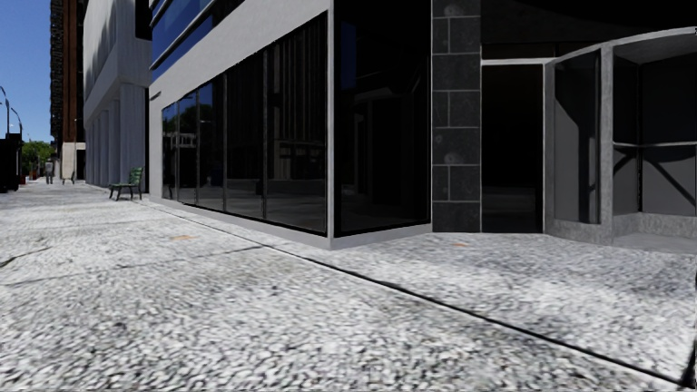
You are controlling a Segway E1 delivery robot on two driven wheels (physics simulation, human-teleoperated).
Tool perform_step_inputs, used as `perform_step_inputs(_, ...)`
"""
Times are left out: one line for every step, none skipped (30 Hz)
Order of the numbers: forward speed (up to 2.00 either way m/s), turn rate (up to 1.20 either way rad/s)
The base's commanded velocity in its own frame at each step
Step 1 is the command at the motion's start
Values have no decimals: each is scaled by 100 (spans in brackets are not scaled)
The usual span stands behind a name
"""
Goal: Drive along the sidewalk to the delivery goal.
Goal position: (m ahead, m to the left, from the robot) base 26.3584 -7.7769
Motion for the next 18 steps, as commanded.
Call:
perform_step_inputs(195, 69)
perform_step_inputs(198, 69)
perform_step_inputs(198, 69)
perform_step_inputs(198, 69)
perform_step_inputs(199, 69)
perform_step_inputs(199, 69)
perform_step_inputs(199, 69)
perform_step_inputs(199, 69)
perform_step_inputs(199, 69)
perform_step_inputs(199, 69)
perform_step_inputs(199, 69)
perform_step_inputs(199, 69)
perform_step_inputs(199, 69)
perform_step_inputs(199, 69)
perform_step_inputs(199, 69)
perform_step_inputs(199, 69)
perform_step_inputs(199, 69)
perform_step_inputs(199, 69)
